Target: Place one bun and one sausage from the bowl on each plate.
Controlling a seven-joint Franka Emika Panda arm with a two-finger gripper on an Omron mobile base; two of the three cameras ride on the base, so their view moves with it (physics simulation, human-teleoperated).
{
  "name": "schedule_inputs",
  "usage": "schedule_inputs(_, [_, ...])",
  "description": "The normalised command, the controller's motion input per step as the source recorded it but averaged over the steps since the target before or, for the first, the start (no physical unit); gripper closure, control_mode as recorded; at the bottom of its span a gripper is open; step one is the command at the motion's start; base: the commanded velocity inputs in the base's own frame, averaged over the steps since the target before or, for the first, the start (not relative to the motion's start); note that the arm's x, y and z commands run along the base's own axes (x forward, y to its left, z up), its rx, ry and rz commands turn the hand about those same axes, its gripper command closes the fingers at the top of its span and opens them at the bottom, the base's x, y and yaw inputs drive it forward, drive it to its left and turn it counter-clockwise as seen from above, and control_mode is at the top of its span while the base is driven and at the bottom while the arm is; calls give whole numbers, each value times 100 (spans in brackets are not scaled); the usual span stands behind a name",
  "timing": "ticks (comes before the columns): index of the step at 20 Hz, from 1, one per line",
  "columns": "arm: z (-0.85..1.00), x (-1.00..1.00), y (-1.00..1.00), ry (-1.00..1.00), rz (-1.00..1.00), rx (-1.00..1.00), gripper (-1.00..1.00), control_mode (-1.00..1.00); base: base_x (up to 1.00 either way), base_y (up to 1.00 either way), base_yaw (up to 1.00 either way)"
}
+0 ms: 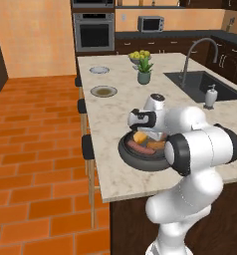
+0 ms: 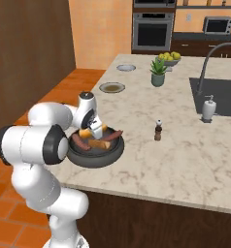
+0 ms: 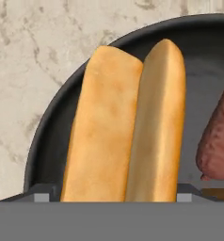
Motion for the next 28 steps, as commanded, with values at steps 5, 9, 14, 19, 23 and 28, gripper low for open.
schedule_inputs(5, [84,-82,-22,-6,-4,5,100,-100,0,0,0])
schedule_inputs(9, [82,-69,-3,-4,-6,1,100,-100,0,0,0])
schedule_inputs(14, [62,-66,0,0,-9,0,100,-100,0,0,0])
schedule_inputs(19, [24,-62,0,-2,-10,-2,100,-100,0,0,0])
schedule_inputs(23, [-2,-64,0,-5,-5,-1,100,100,-23,0,0])
schedule_inputs(28, [0,0,0,0,0,0,100,100,-95,5,0])
